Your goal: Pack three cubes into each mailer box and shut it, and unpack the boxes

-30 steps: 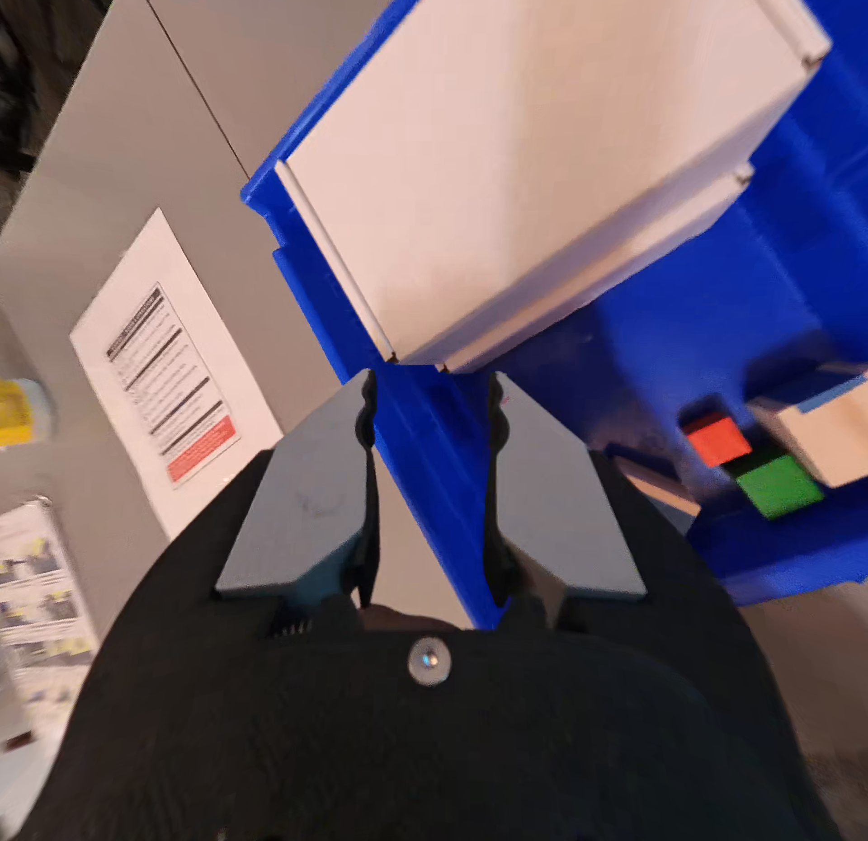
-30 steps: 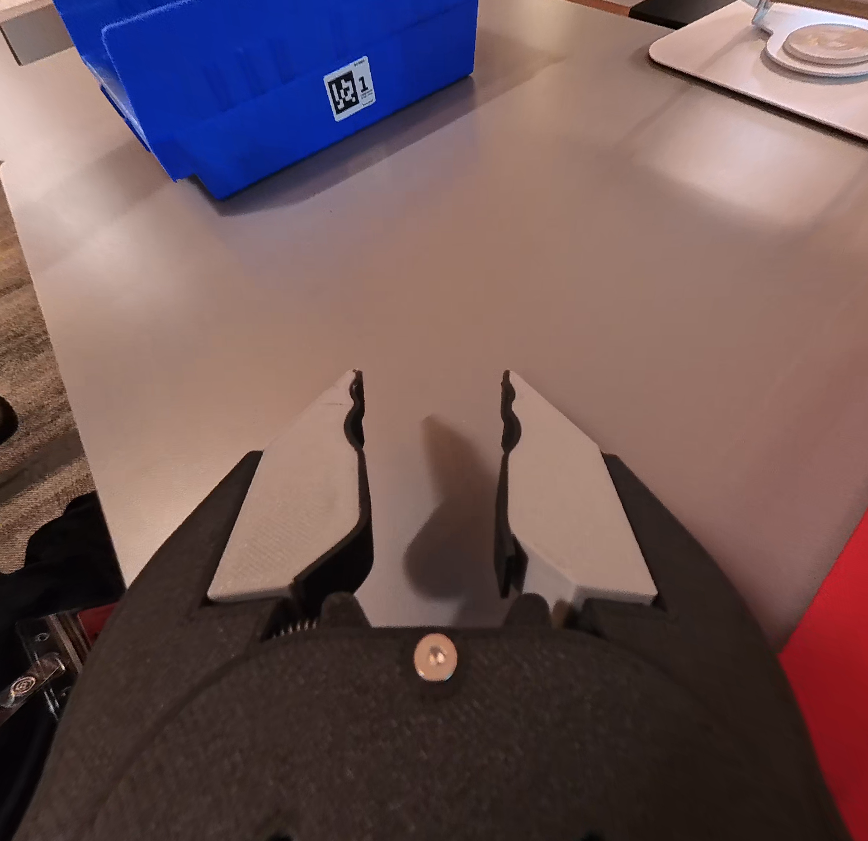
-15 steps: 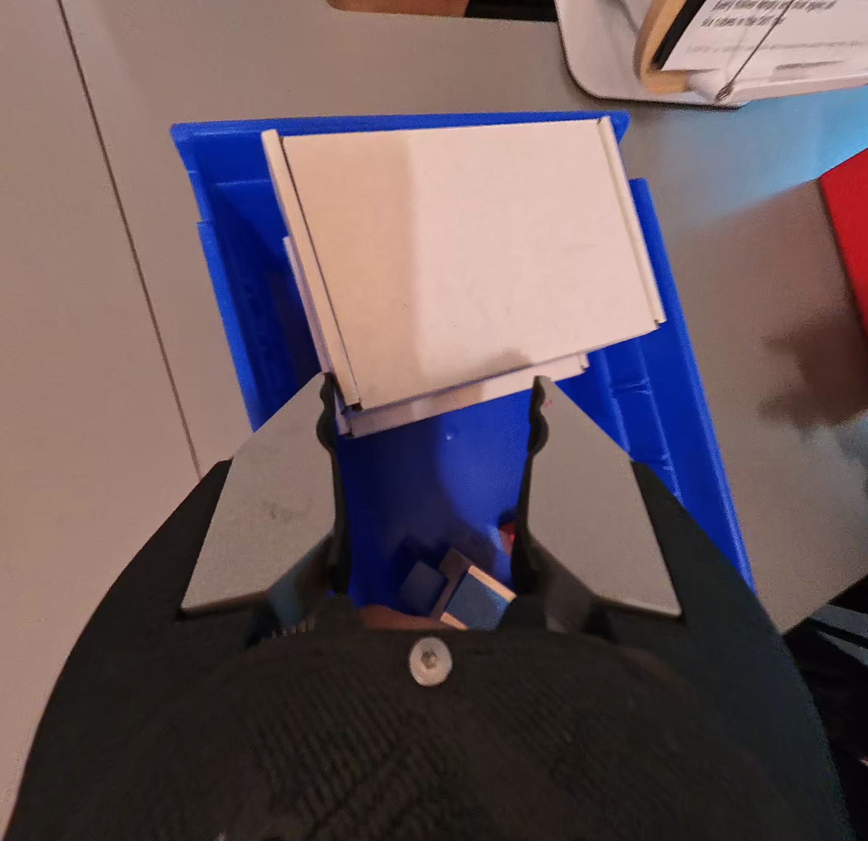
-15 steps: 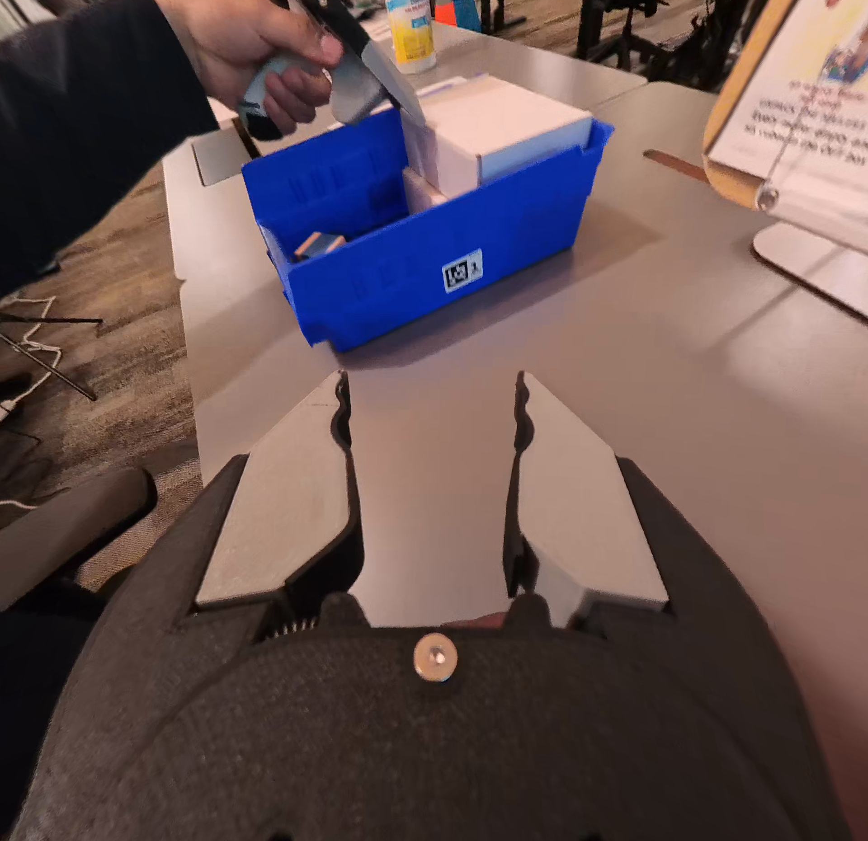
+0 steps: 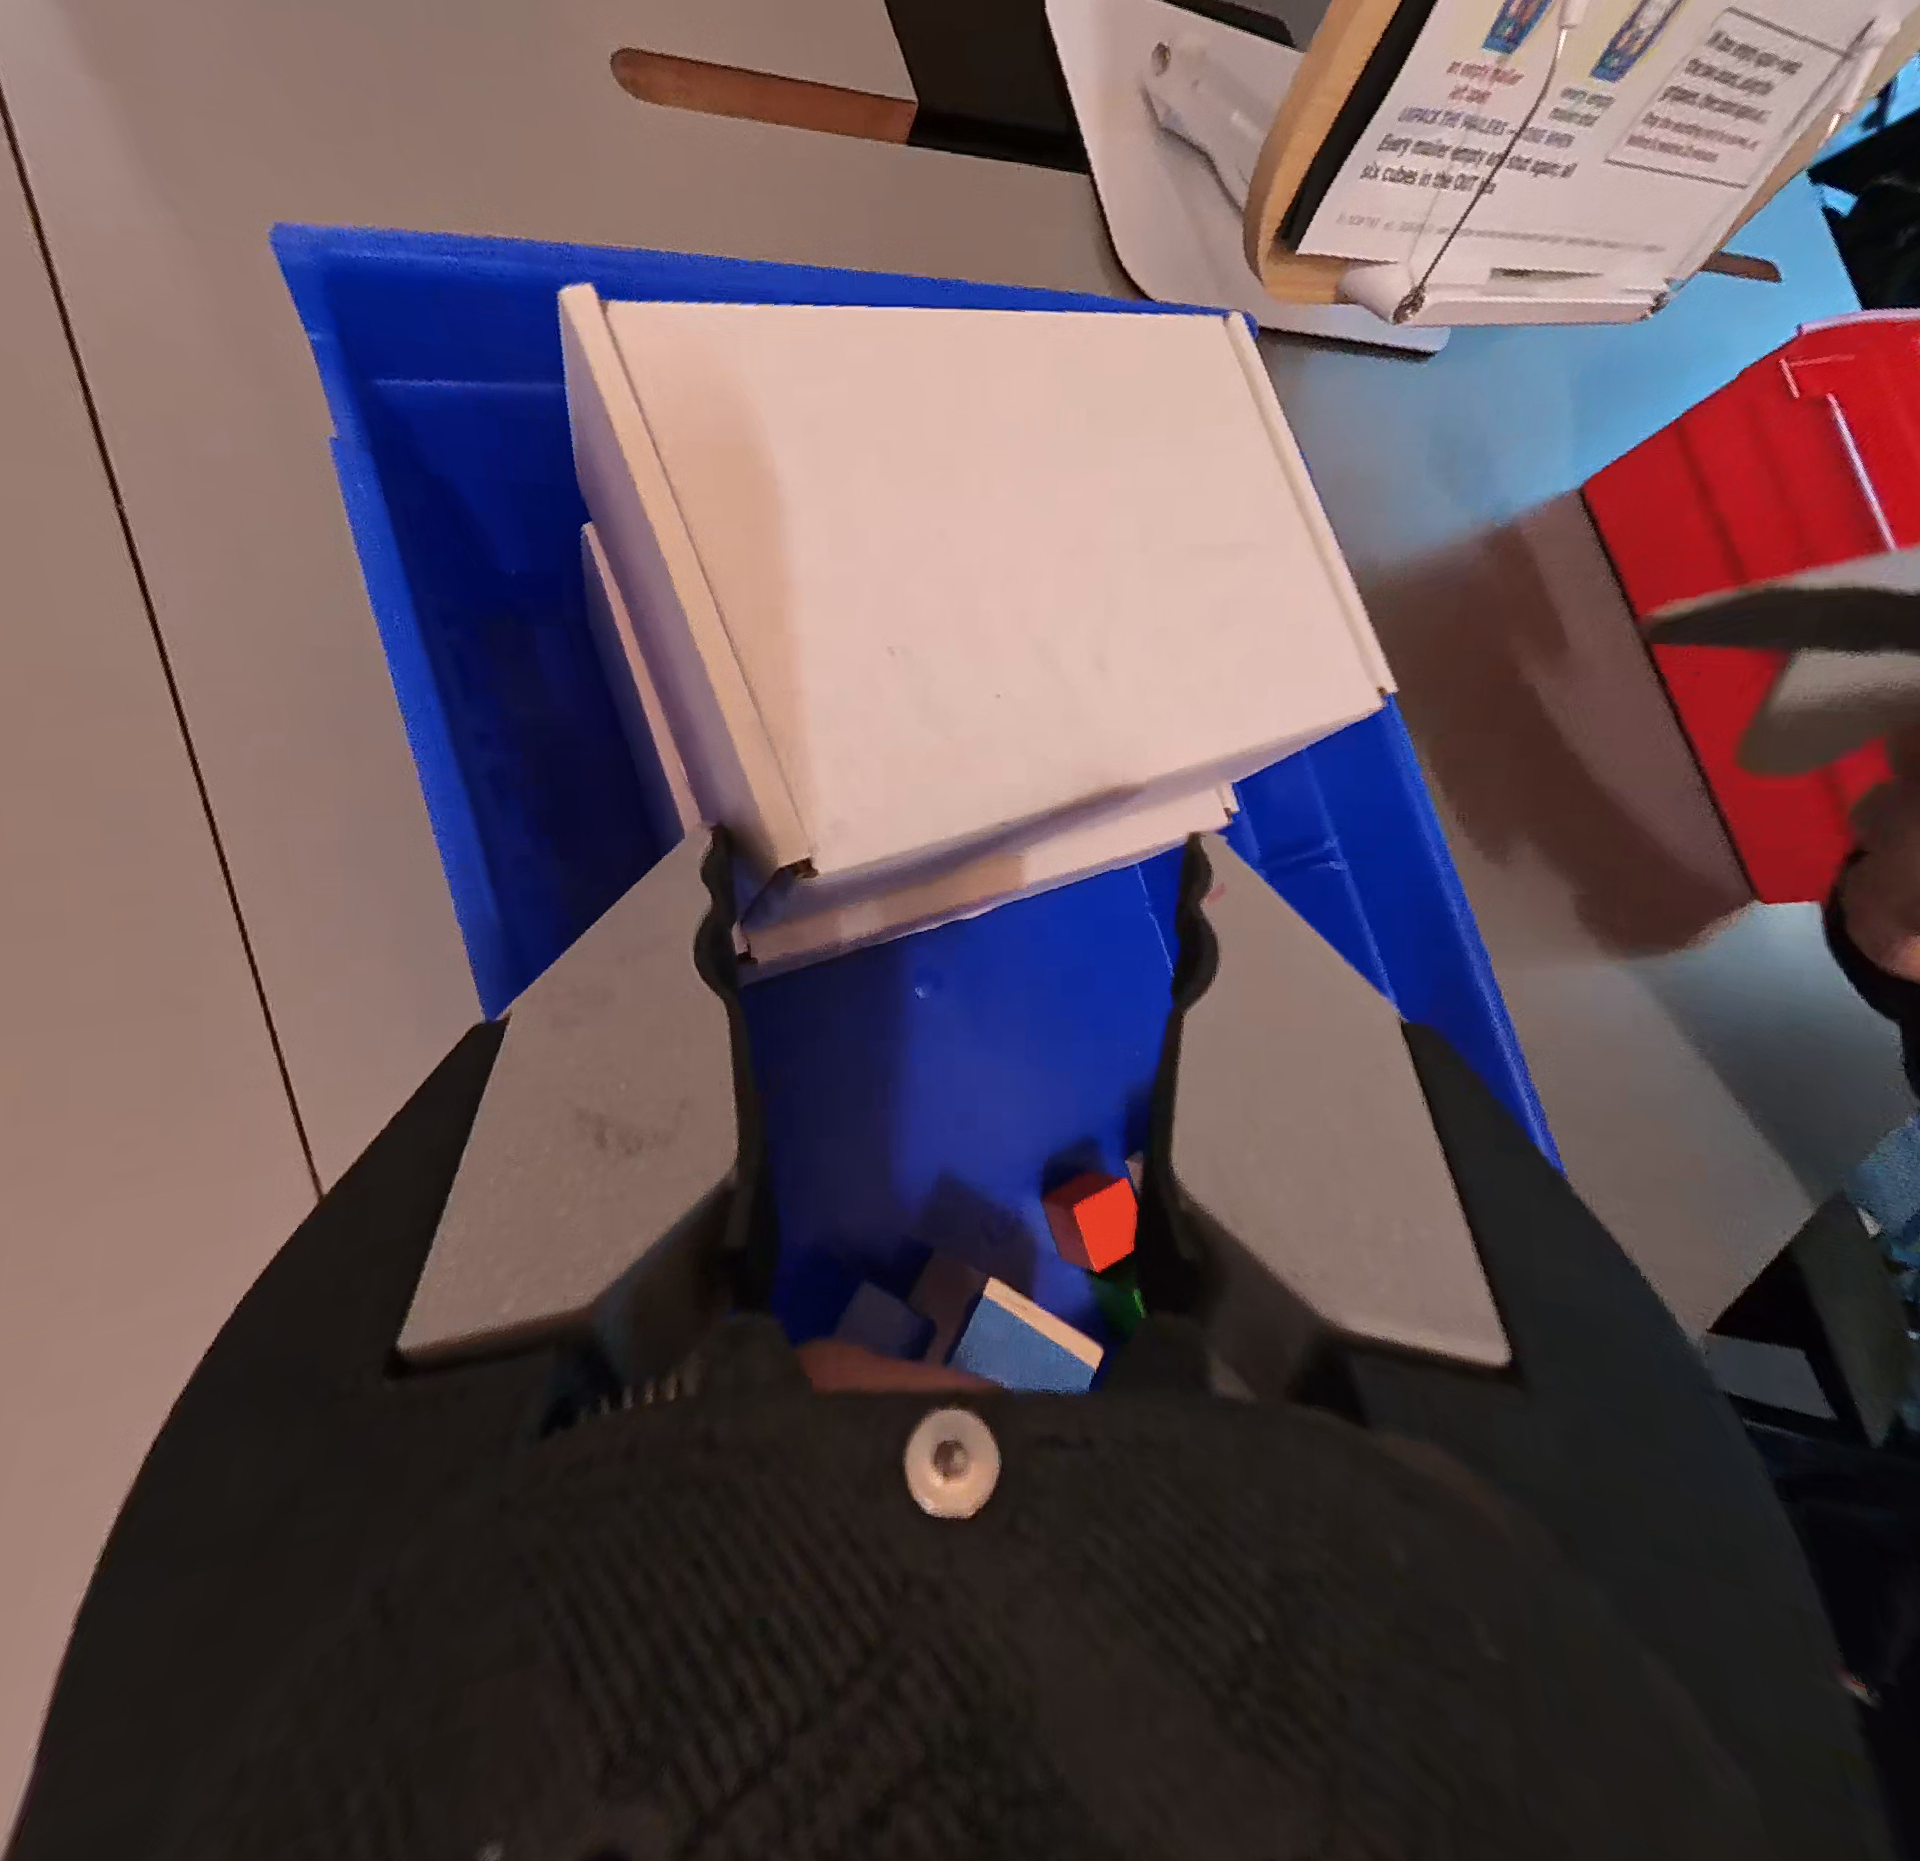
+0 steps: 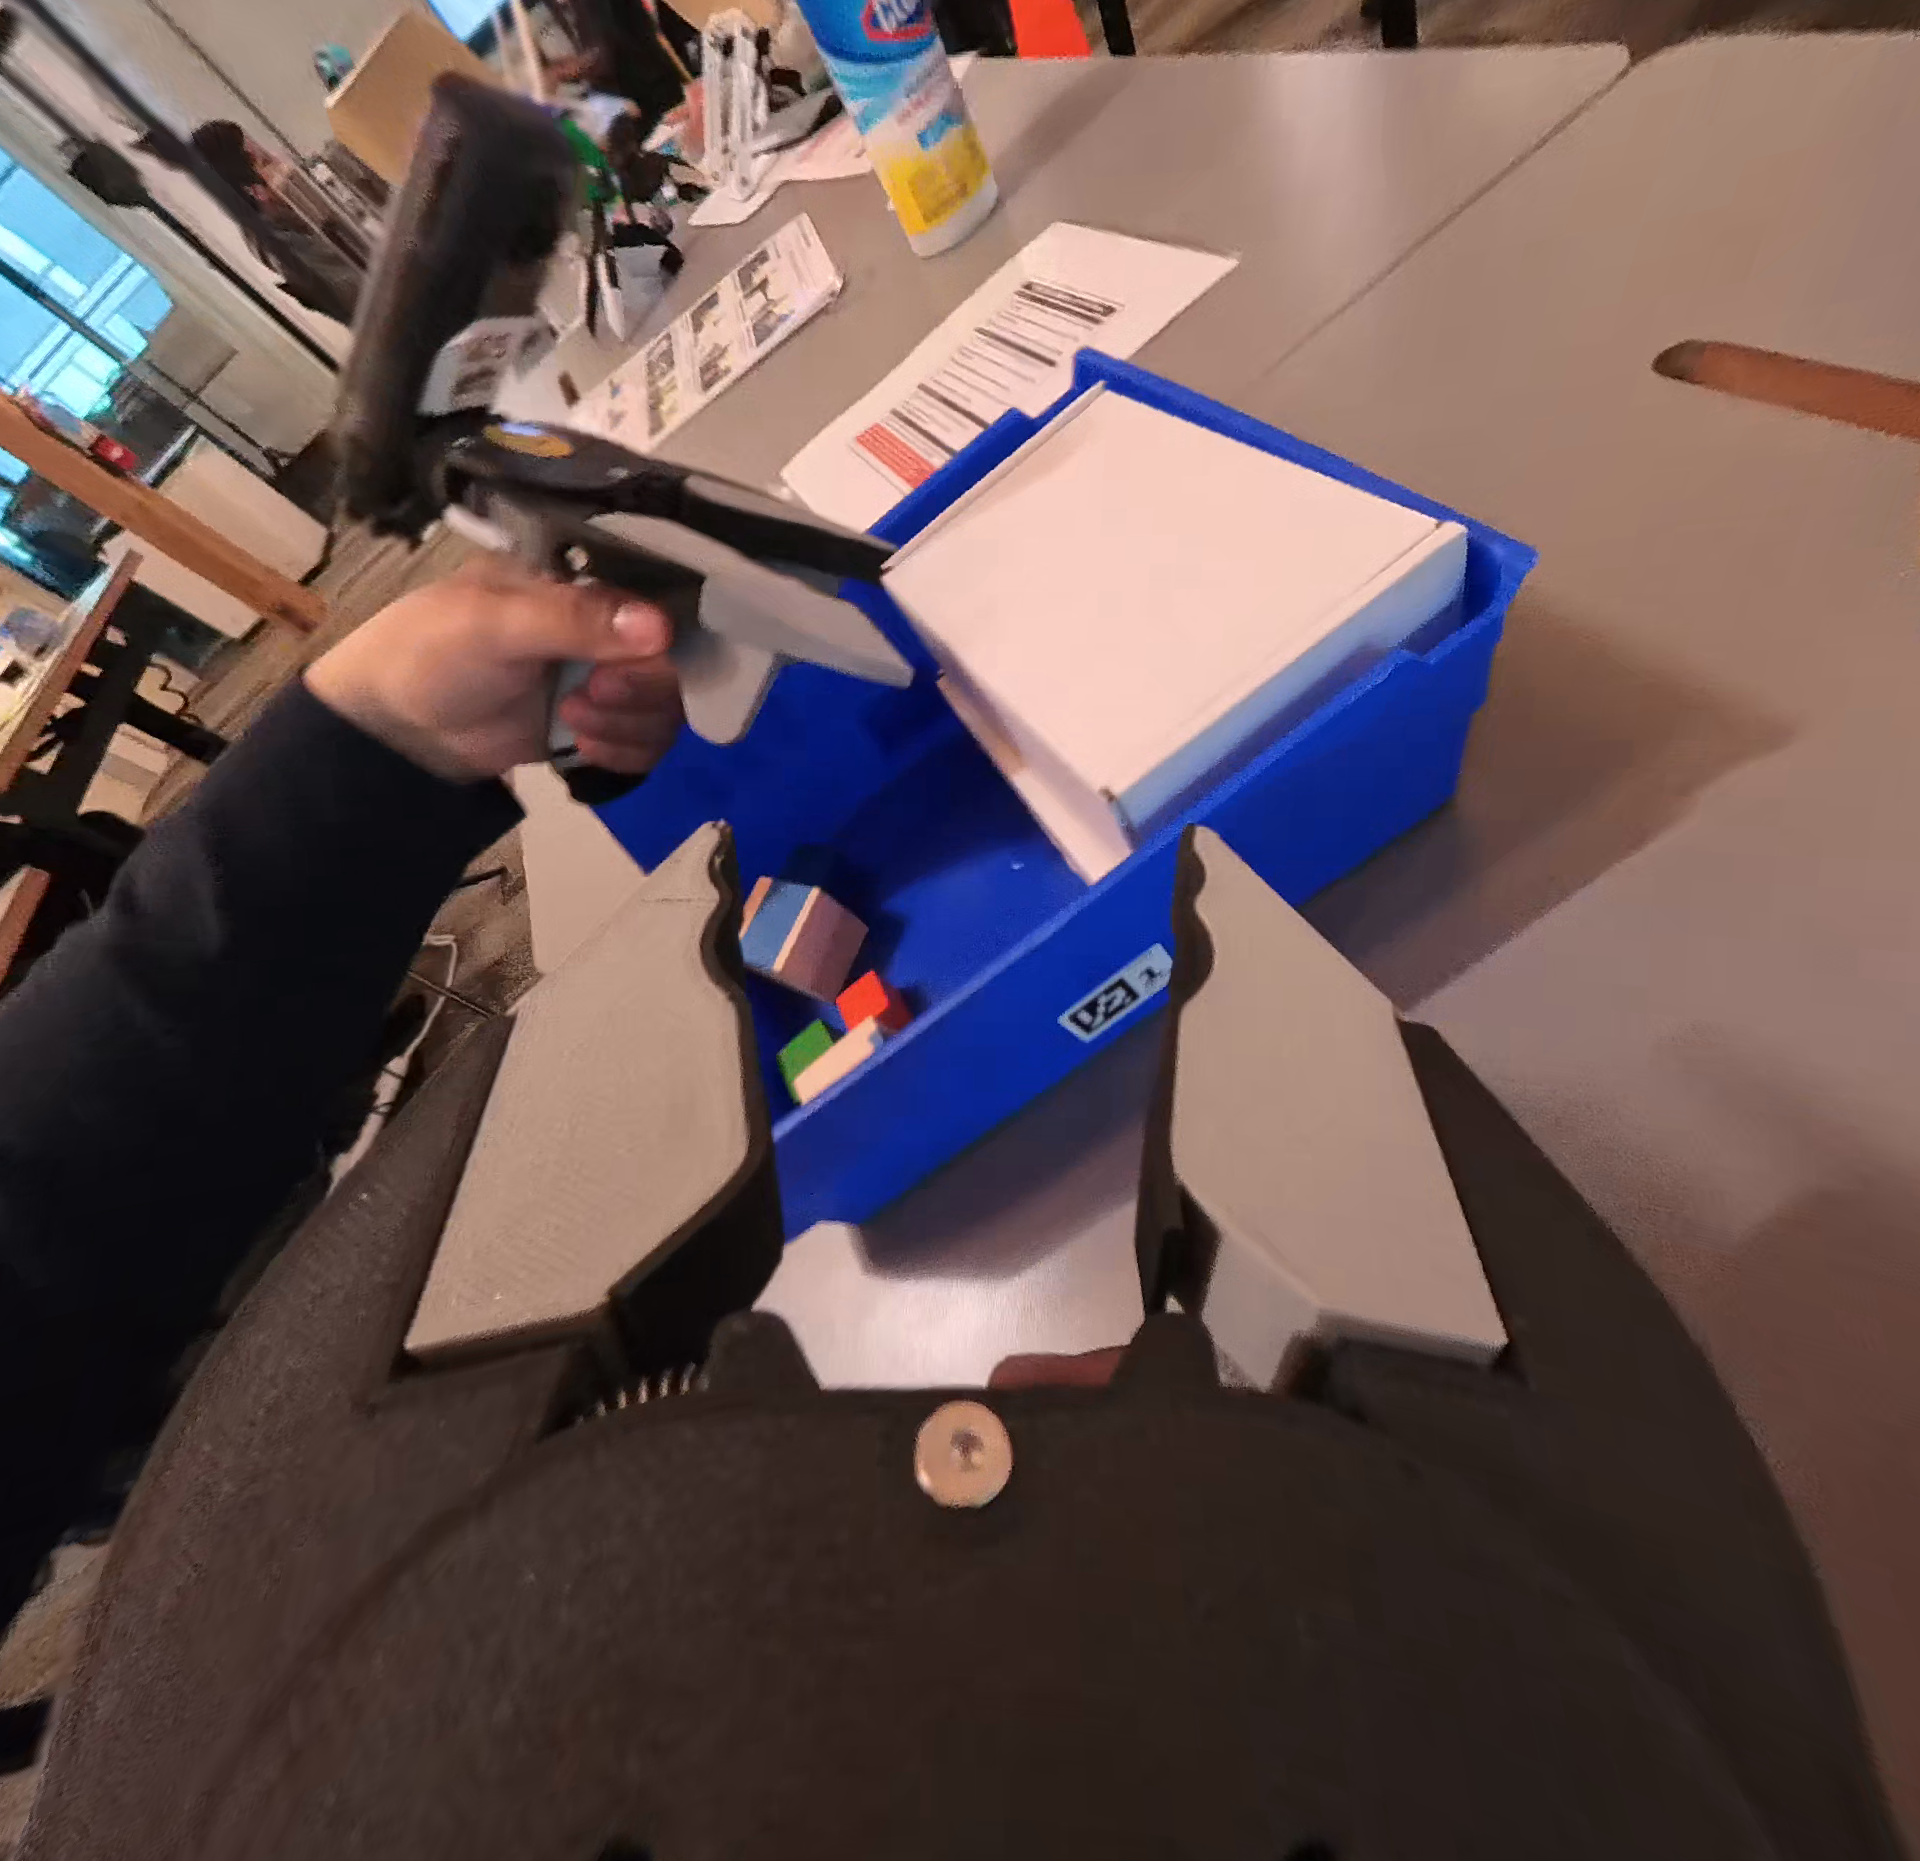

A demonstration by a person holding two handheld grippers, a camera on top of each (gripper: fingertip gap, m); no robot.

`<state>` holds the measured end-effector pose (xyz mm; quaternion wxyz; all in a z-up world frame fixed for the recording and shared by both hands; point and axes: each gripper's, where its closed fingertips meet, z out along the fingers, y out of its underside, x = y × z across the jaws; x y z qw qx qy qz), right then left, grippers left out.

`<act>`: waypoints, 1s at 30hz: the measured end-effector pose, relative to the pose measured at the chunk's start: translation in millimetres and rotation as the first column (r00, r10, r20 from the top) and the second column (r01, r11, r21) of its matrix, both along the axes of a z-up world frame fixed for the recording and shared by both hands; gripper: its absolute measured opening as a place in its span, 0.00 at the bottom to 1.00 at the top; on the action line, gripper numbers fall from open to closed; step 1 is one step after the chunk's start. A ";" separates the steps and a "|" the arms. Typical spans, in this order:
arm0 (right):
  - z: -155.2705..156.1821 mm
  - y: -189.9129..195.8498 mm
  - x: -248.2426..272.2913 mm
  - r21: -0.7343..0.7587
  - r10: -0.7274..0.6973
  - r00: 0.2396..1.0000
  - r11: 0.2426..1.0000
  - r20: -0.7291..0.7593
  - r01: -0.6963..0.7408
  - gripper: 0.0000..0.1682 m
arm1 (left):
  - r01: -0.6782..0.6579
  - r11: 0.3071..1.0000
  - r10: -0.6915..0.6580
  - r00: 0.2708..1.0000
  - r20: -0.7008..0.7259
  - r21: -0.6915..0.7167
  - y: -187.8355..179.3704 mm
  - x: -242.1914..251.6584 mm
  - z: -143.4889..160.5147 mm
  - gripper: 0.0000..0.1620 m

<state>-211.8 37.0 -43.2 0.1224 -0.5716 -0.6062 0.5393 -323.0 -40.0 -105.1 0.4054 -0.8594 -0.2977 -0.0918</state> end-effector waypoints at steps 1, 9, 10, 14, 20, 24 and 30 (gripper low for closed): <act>-3.3 -0.4 -10.5 -0.003 -0.012 0.999 1.000 0.030 0.012 0.49 | 0.006 1.000 -0.006 1.000 -0.006 0.004 -1.2 0.6 0.1 0.51; -37.9 -1.2 -52.1 0.030 -0.072 0.969 0.997 0.234 0.067 0.41 | 0.106 0.991 -0.121 0.973 -0.197 -0.082 -9.1 12.2 -1.8 0.49; -41.0 1.5 -53.8 0.051 -0.089 0.966 0.996 0.242 0.079 0.36 | 0.109 0.988 -0.131 0.968 -0.215 -0.113 -10.6 12.7 -5.1 0.48; -44.1 -2.2 -57.6 0.046 -0.094 0.961 0.995 0.261 0.085 0.35 | 0.117 0.974 -0.166 0.950 -0.265 -0.193 -12.3 13.8 -13.8 0.50; -43.2 -8.2 -59.4 0.095 -0.106 0.961 0.992 0.253 0.085 0.44 | 0.051 0.983 -0.111 0.928 -0.355 -0.174 -18.9 0.8 -6.0 0.31; -40.0 -15.9 -58.3 0.122 -0.103 0.971 0.989 0.216 0.078 0.53 | 0.042 0.999 -0.046 0.905 -0.424 -0.020 -25.3 -2.3 23.7 0.16; -37.6 -26.6 -58.0 0.059 -0.081 0.976 0.996 0.204 0.070 0.53 | 0.057 0.998 -0.048 0.905 -0.424 0.008 -39.3 6.5 33.3 0.14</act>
